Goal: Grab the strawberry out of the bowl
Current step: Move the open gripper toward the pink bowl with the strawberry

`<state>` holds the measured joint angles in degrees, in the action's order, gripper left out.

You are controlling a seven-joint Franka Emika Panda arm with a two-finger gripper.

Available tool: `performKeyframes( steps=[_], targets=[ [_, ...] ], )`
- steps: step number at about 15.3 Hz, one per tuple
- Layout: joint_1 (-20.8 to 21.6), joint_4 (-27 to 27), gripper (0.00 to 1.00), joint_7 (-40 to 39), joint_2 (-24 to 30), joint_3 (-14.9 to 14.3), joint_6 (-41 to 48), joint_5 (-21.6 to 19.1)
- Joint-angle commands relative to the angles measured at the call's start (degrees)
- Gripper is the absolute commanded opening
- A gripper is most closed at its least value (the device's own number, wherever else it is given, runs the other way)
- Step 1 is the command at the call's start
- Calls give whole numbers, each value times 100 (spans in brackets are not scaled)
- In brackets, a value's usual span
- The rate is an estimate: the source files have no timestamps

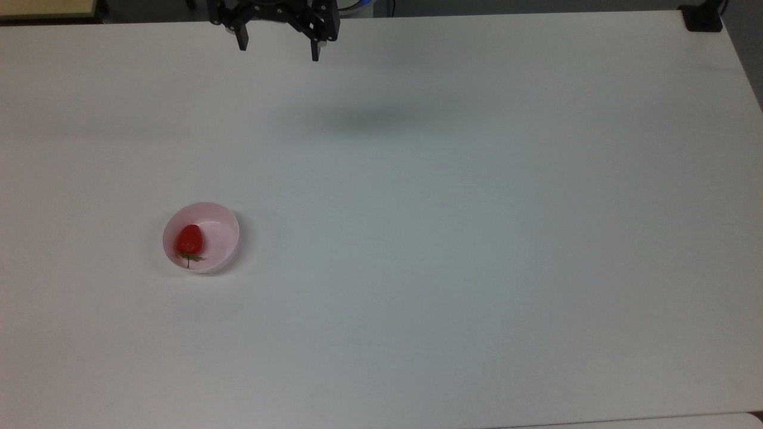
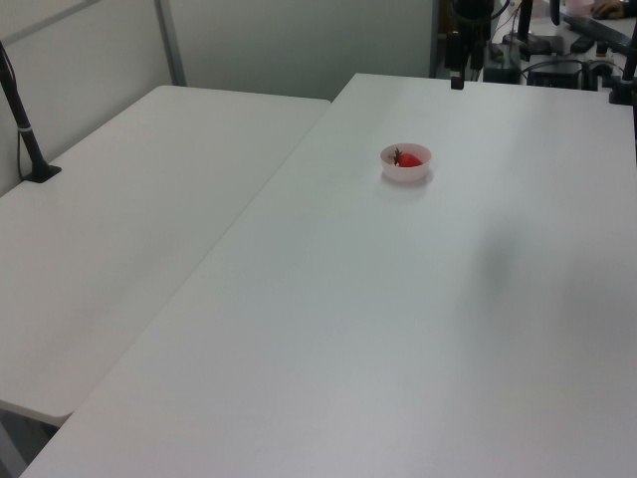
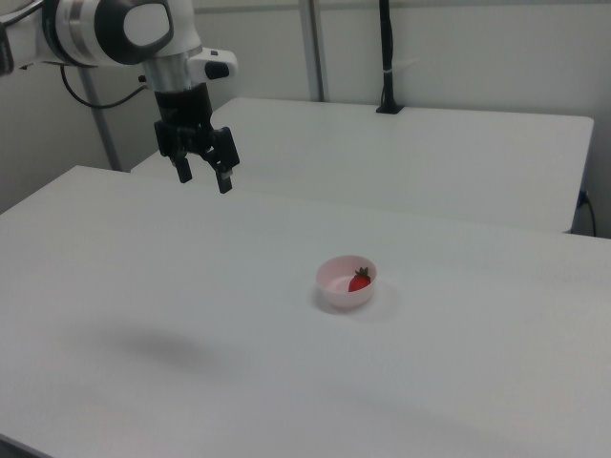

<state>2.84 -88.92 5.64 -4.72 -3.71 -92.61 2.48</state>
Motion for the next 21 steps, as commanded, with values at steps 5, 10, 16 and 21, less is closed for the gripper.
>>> performKeyframes(
  steps=[5,10,16,21],
  targets=[
    [-425,-108,100,-160,94,-42,138,34],
    [-521,-108,100,-160,33,-42,68,51],
    [-890,15,100,-63,-547,-42,-607,-10],
    [-1189,128,97,742,-1232,-51,-1538,-45]
  ],
)
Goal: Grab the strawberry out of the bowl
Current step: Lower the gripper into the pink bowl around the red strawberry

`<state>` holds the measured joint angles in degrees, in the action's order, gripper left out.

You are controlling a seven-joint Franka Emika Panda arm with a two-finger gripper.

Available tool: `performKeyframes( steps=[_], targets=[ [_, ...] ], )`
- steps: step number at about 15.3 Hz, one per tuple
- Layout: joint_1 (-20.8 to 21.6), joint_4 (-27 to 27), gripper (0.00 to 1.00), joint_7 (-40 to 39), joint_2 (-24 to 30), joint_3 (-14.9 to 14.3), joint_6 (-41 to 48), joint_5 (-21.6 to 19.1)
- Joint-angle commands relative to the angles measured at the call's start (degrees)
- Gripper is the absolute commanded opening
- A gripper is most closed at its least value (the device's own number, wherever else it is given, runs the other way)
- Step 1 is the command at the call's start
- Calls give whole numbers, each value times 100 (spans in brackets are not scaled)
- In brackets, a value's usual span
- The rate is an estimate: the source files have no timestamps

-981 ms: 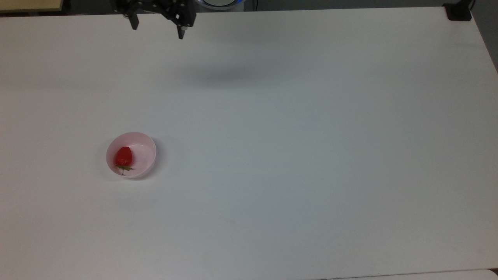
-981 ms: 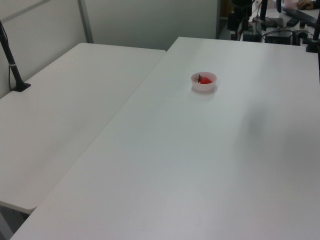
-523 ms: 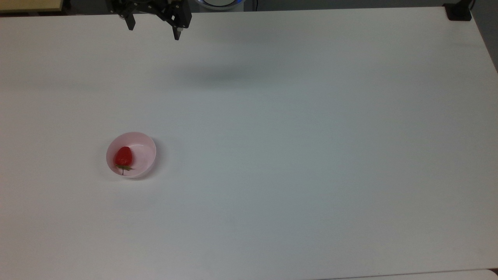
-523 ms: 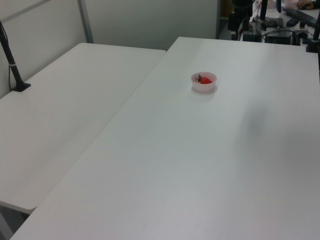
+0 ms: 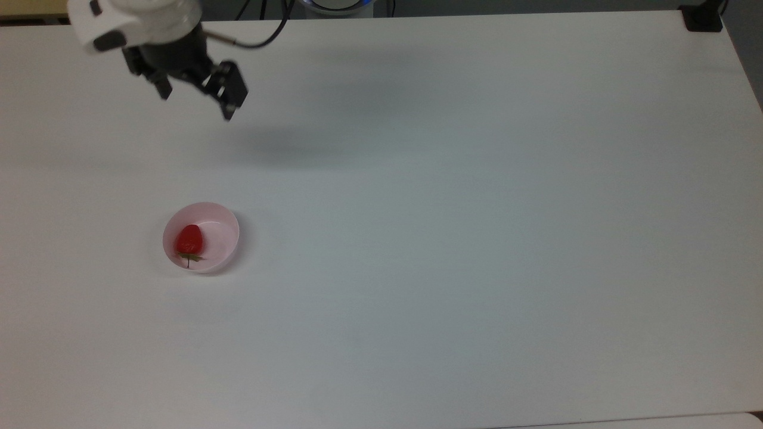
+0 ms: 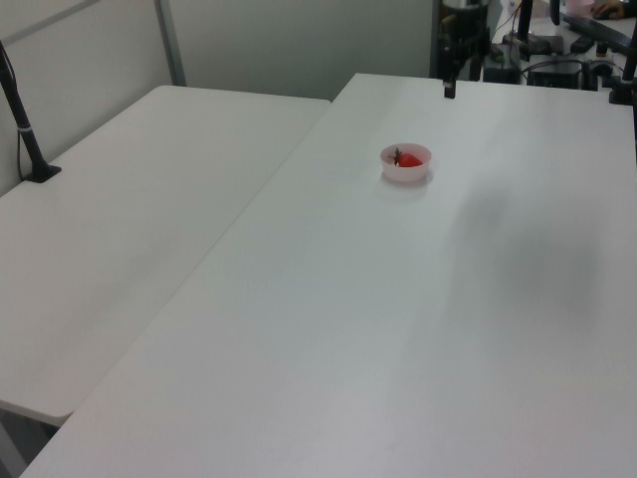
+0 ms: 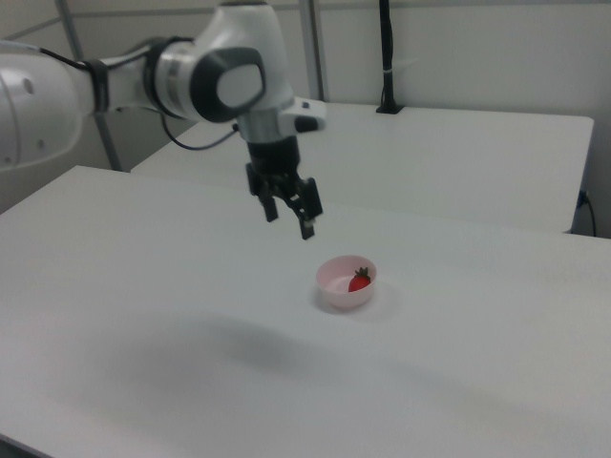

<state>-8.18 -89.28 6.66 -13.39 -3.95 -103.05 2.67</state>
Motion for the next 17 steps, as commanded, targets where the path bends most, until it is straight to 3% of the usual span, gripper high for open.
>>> performKeyframes(
  steps=[1,5,11,17],
  targets=[
    [-96,252,96,905,-540,-27,-627,-65],
    [-149,376,93,1381,-971,-18,-1172,-65],
    [-149,376,74,1566,-1560,-18,-2412,-56],
    [-149,376,75,1628,-1886,-18,-2738,-4]
  ],
)
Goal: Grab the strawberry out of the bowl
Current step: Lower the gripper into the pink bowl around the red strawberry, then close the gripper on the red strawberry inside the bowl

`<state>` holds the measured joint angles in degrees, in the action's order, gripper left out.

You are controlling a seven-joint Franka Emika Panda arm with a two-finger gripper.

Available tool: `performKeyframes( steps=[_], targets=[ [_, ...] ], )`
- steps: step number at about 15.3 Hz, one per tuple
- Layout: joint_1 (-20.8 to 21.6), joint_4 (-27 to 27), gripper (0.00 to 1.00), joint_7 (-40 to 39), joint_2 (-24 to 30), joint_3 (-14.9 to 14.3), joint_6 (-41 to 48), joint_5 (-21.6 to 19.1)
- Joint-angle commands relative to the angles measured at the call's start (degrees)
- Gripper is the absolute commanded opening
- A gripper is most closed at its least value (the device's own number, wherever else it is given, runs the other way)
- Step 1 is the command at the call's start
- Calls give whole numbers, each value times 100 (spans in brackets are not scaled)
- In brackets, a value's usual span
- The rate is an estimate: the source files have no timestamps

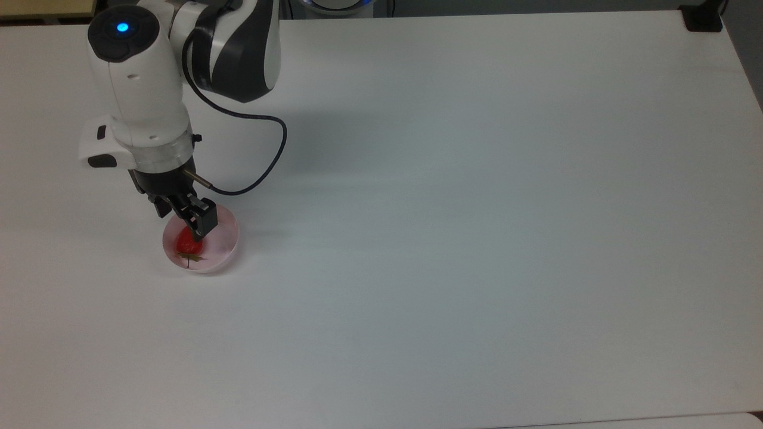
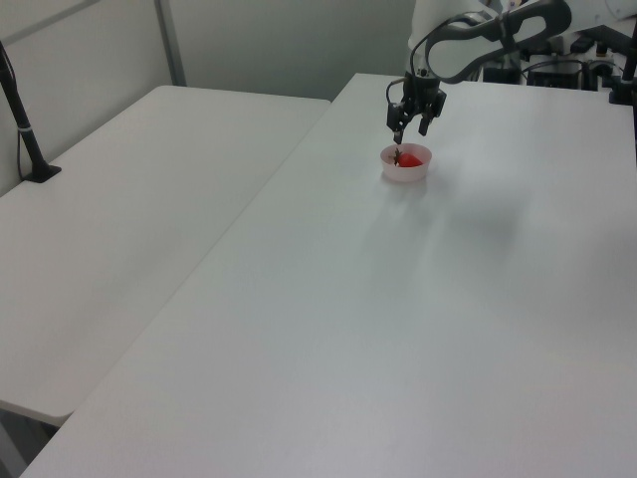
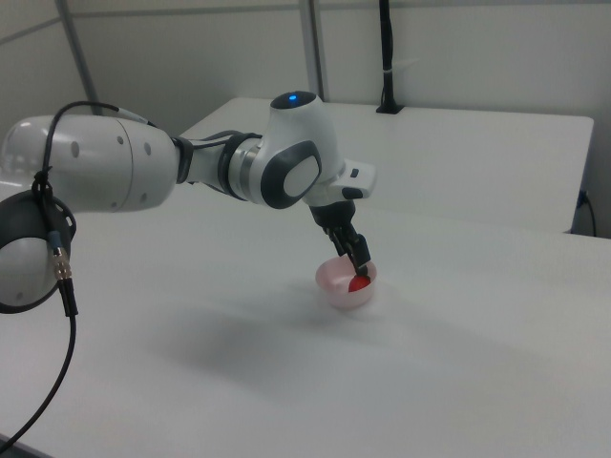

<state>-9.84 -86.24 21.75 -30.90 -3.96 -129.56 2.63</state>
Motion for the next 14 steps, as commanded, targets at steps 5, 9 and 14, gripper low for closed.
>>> performKeyframes(
  steps=[5,9,14],
  targets=[
    [34,72,75,136,-398,-8,-421,1],
    [34,72,74,207,-521,-8,-544,10],
    [34,63,49,163,-557,-8,-544,18]
  ],
)
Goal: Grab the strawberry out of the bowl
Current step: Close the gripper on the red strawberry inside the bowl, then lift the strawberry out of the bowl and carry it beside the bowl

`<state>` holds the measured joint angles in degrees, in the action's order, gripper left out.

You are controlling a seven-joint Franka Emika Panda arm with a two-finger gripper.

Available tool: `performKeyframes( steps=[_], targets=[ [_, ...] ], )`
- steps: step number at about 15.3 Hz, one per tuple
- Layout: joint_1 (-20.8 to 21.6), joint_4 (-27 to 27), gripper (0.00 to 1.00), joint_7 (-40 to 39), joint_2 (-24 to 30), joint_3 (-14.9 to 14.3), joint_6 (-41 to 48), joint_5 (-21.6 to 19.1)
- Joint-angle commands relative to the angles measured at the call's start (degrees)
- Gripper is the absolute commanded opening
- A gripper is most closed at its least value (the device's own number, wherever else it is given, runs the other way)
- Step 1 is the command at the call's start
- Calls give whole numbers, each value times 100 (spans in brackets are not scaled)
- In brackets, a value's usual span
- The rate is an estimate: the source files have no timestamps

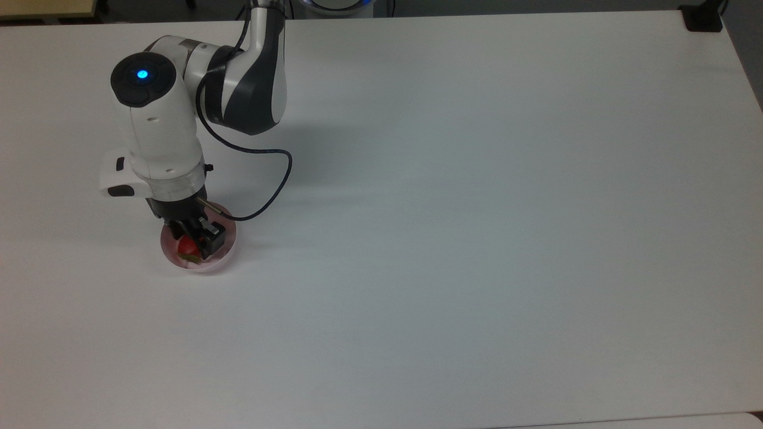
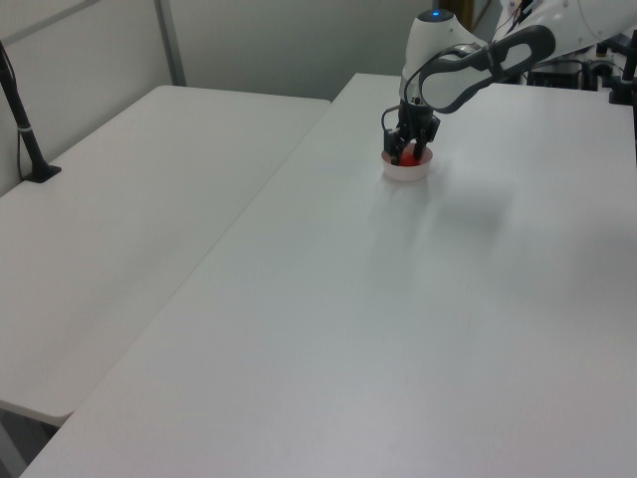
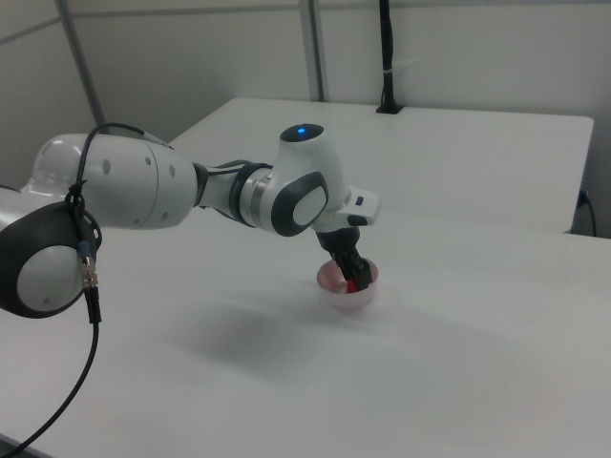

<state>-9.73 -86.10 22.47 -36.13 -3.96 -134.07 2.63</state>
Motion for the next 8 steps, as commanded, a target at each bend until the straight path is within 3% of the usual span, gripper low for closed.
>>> performKeyframes(
  steps=[1,3,8],
  targets=[
    [23,50,41,82,-35,-9,-84,18],
    [15,59,31,73,9,-9,-49,18],
    [23,59,31,-5,474,44,538,0]
  ],
)
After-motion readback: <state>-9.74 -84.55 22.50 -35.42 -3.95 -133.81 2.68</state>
